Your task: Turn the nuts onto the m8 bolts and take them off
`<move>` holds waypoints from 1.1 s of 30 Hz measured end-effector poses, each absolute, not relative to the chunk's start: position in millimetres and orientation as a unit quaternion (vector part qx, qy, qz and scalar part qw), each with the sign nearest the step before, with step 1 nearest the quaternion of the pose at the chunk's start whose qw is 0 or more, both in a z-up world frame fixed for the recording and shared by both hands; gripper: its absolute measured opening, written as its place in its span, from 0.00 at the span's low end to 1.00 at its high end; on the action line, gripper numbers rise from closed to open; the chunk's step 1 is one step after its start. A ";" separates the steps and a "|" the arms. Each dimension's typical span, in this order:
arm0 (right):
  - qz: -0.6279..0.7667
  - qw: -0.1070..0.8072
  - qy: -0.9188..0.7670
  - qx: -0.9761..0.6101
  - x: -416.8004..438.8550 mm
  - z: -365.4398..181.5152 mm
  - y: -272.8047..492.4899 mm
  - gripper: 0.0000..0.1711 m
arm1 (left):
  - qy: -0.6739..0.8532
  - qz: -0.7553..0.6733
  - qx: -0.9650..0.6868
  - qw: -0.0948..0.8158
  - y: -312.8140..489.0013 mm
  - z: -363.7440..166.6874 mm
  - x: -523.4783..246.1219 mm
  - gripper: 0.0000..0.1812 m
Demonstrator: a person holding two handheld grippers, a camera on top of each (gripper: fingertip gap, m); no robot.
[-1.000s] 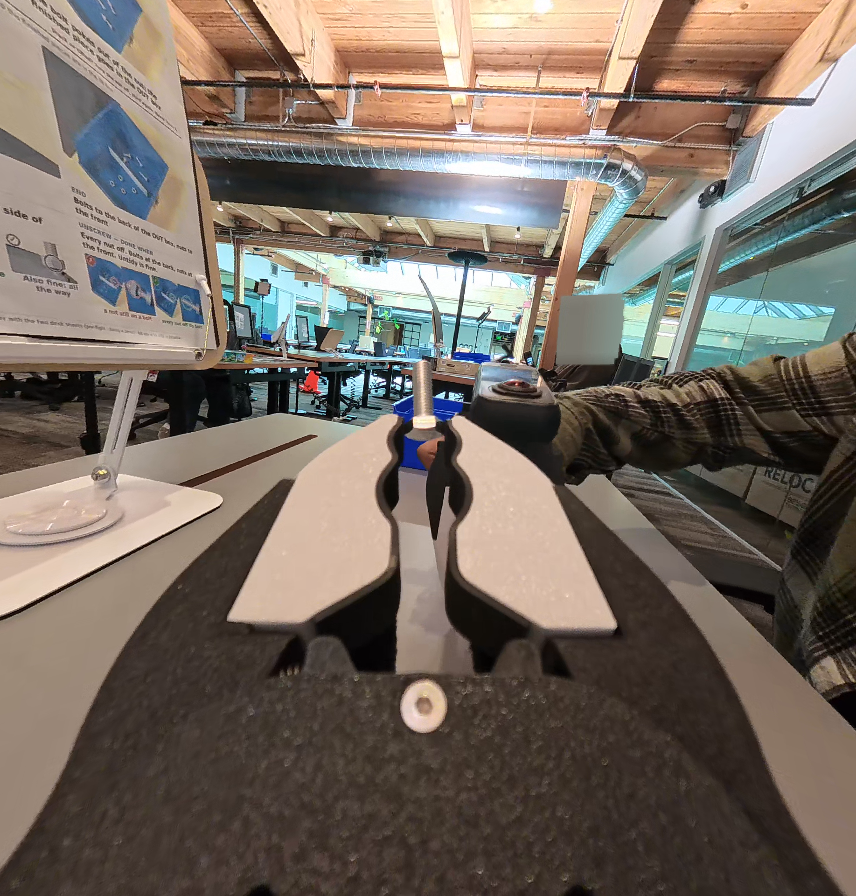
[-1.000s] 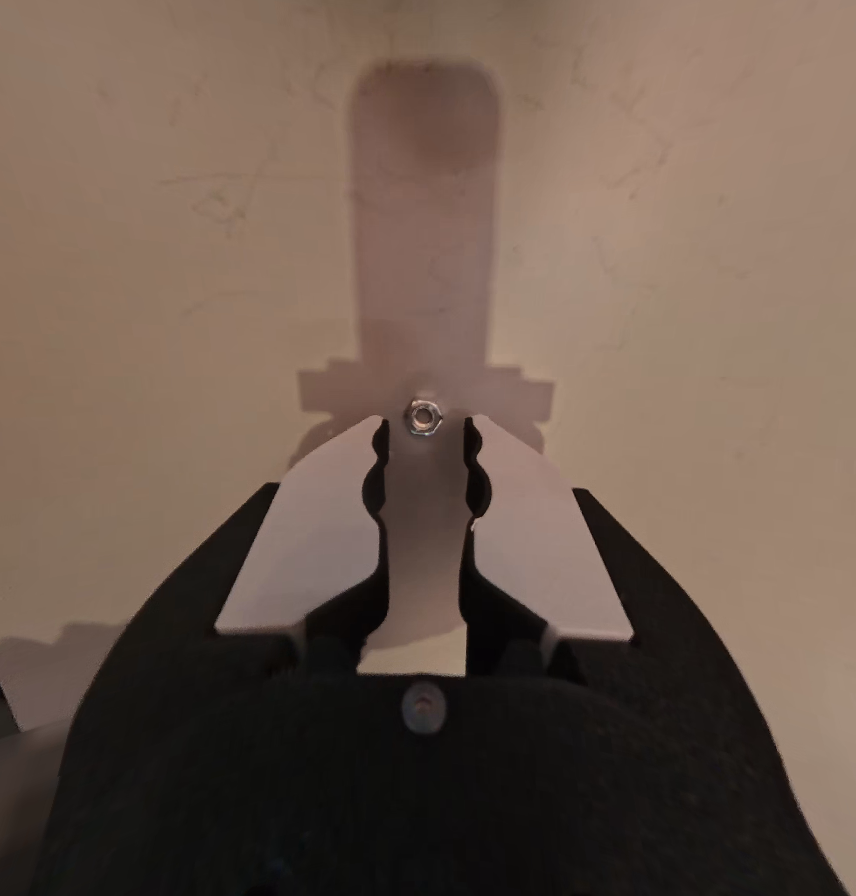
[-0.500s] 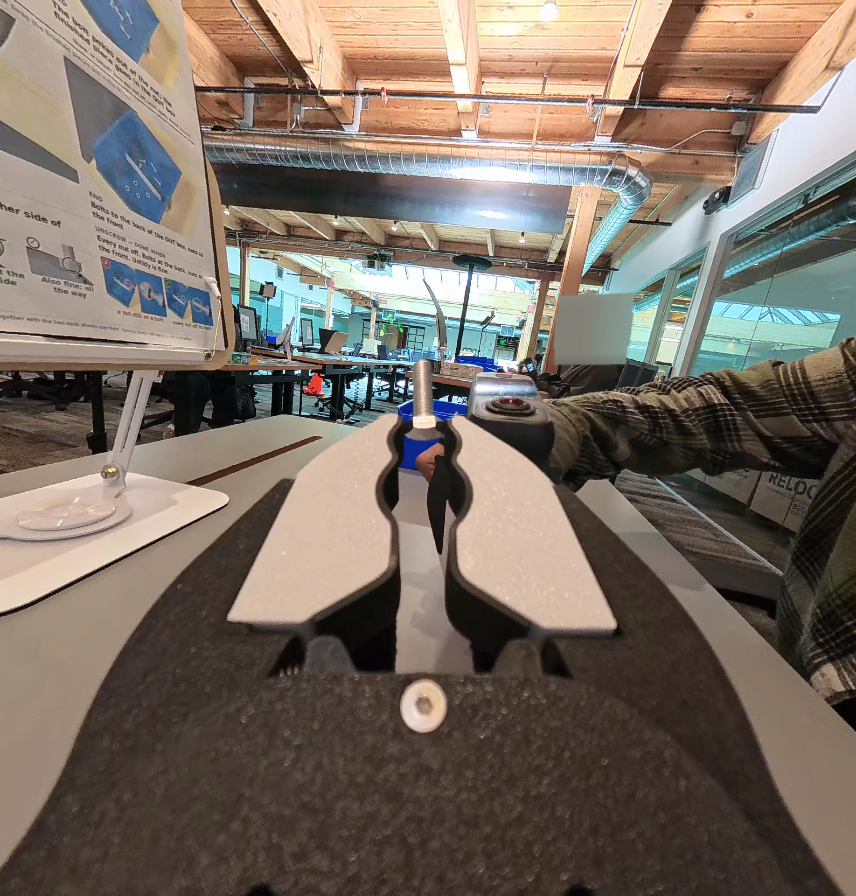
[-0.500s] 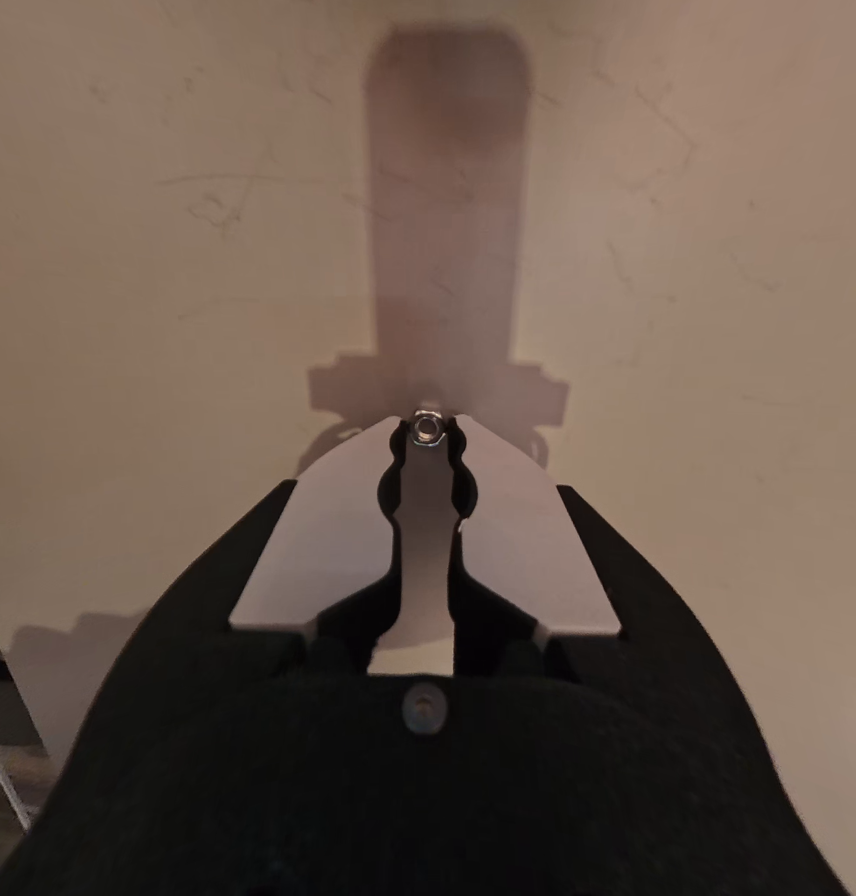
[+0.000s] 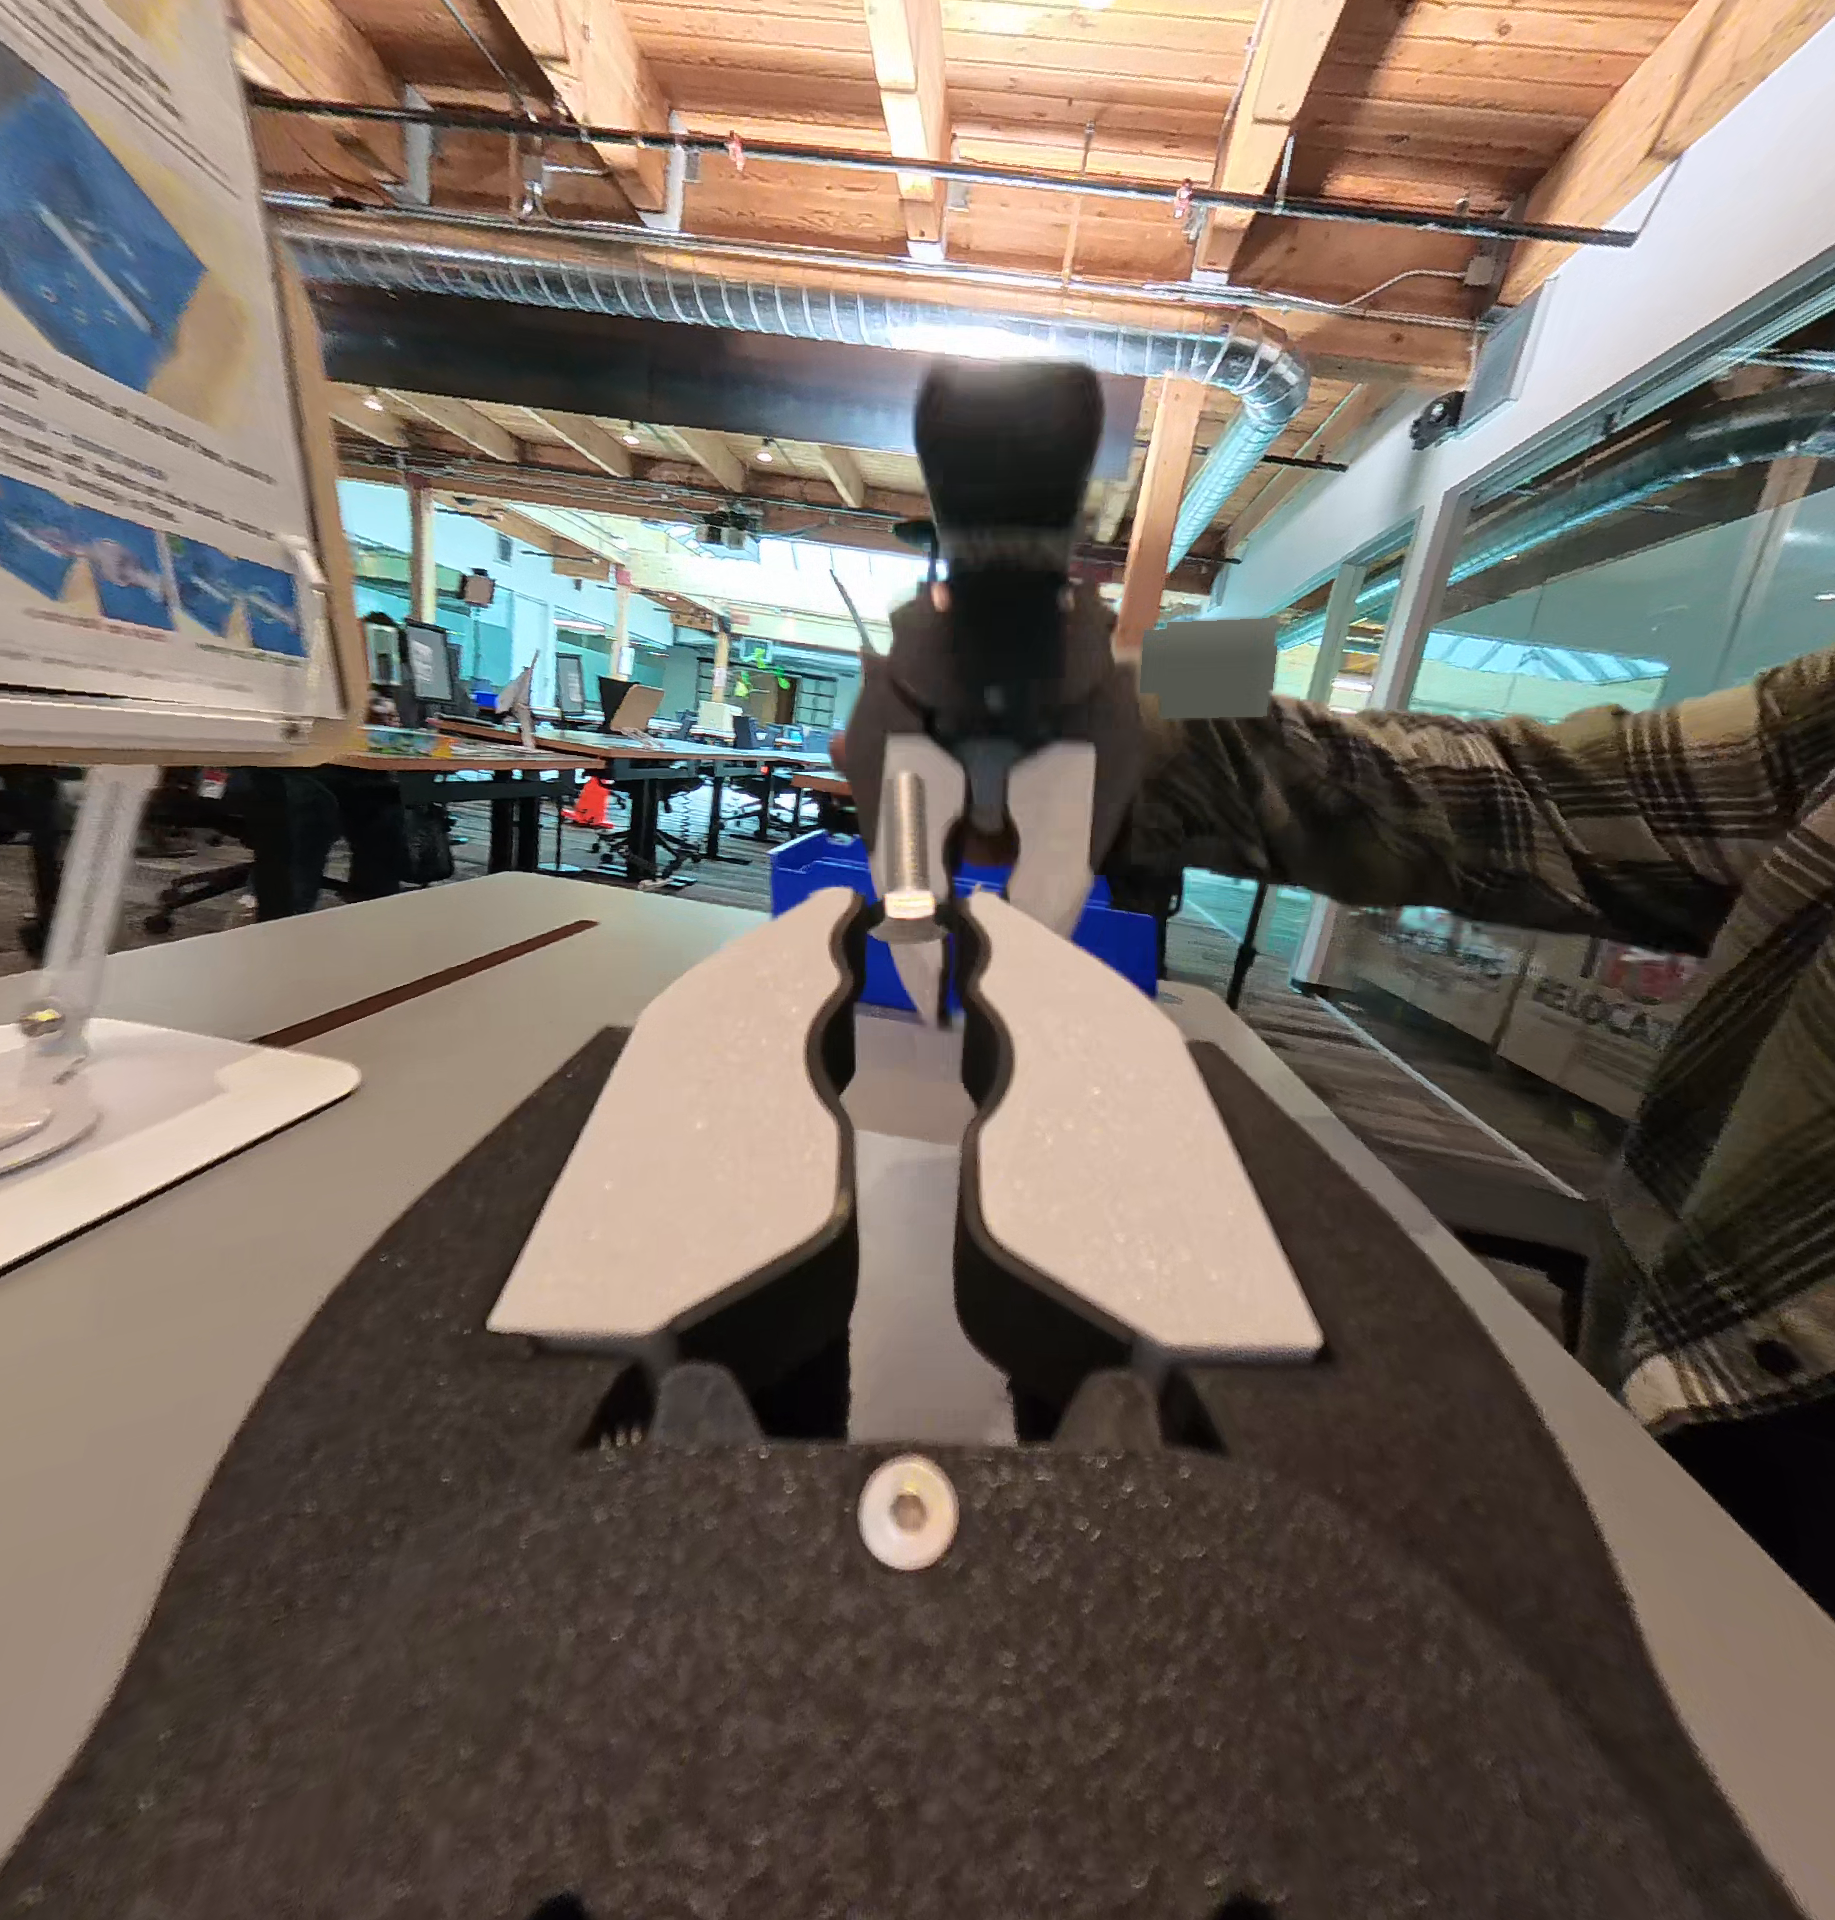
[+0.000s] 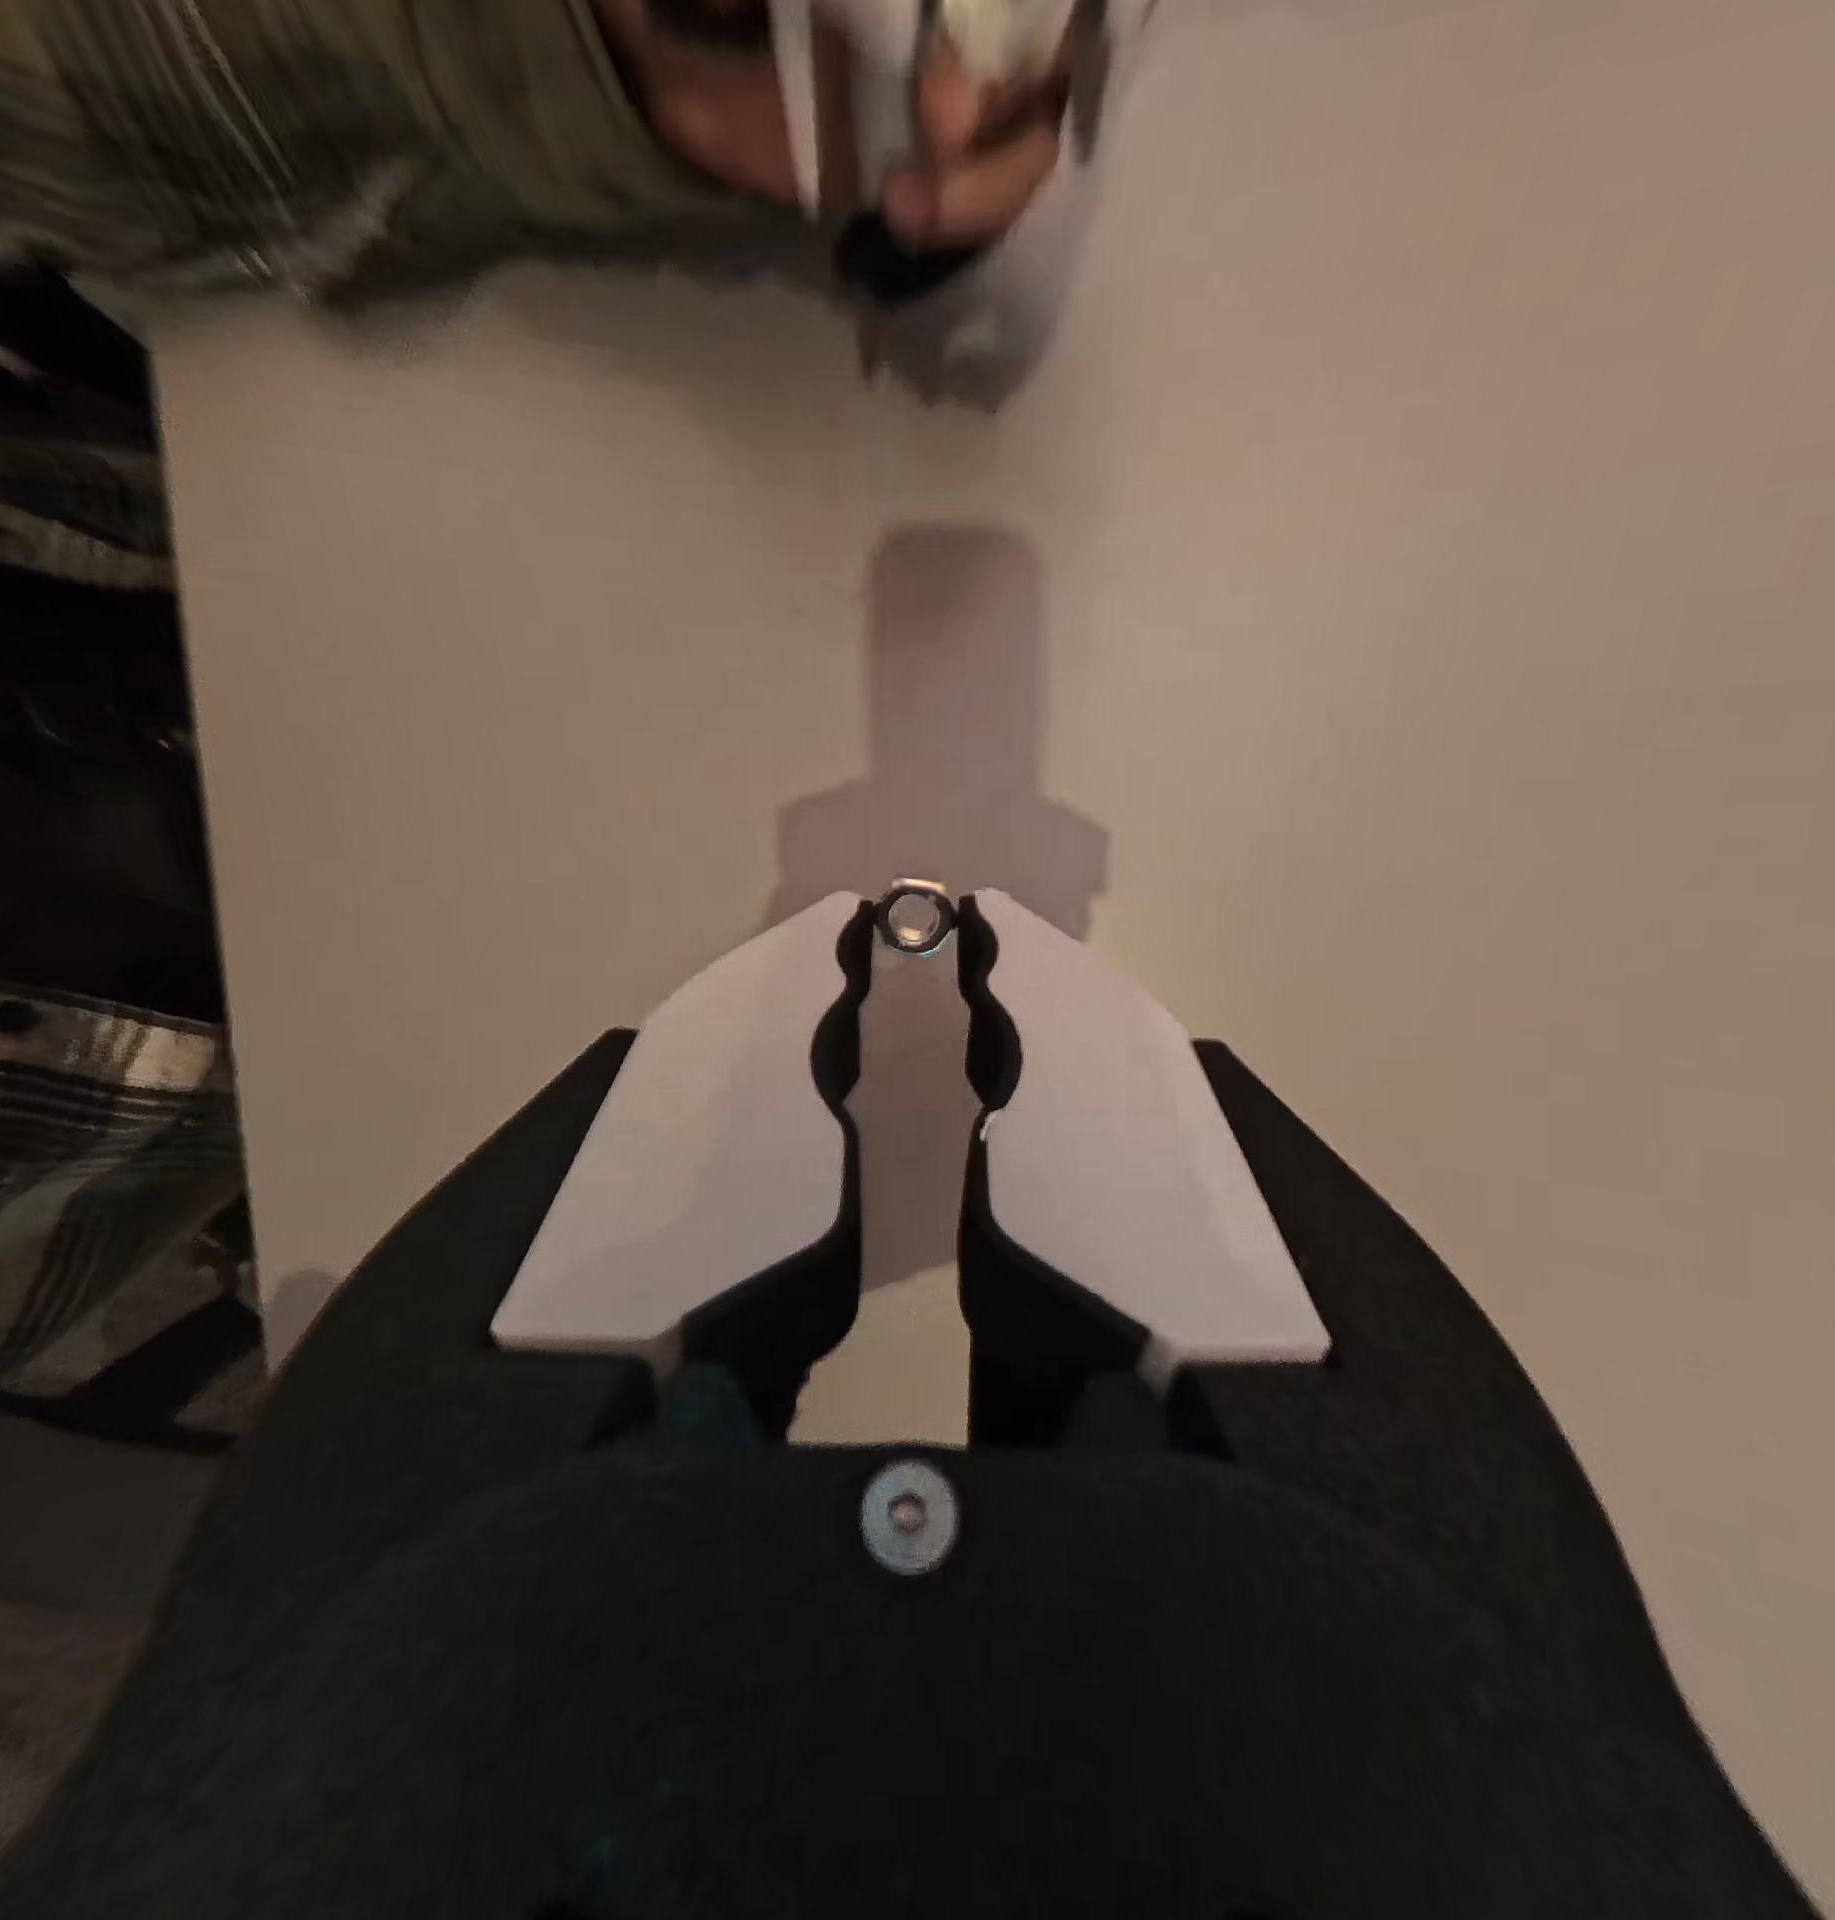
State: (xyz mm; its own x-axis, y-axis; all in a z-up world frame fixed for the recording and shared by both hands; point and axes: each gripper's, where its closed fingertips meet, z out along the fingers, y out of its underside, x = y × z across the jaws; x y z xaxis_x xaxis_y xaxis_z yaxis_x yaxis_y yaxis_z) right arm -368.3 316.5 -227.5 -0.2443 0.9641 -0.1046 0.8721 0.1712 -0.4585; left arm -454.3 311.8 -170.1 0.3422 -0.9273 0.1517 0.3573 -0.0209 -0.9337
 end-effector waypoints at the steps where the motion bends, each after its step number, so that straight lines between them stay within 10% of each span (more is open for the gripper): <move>1: 0.229 0.120 -0.754 -0.603 -368.1 -208.5 318.5 0.09 | 0.283 -0.508 -0.506 0.637 309.9 -170.1 -447.9 0.08; 9: 0.269 0.163 -0.764 -0.563 -380.8 -116.8 307.5 0.09 | 0.253 -0.608 -0.429 0.618 288.8 -151.7 -418.7 0.08; 33: 0.262 0.051 -0.793 -0.547 -421.2 -125.5 290.2 0.09 | 0.204 -0.650 -0.386 0.622 284.8 -144.0 -417.6 0.08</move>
State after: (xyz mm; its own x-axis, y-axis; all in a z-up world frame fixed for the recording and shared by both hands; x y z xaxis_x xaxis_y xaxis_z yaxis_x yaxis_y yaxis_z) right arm -421.2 290.2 -125.5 -0.3956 0.8951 -0.2057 0.8411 0.2631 -0.4726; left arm -417.6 284.8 -144.0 0.0719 -0.9658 0.2489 0.6509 -0.1437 -0.7455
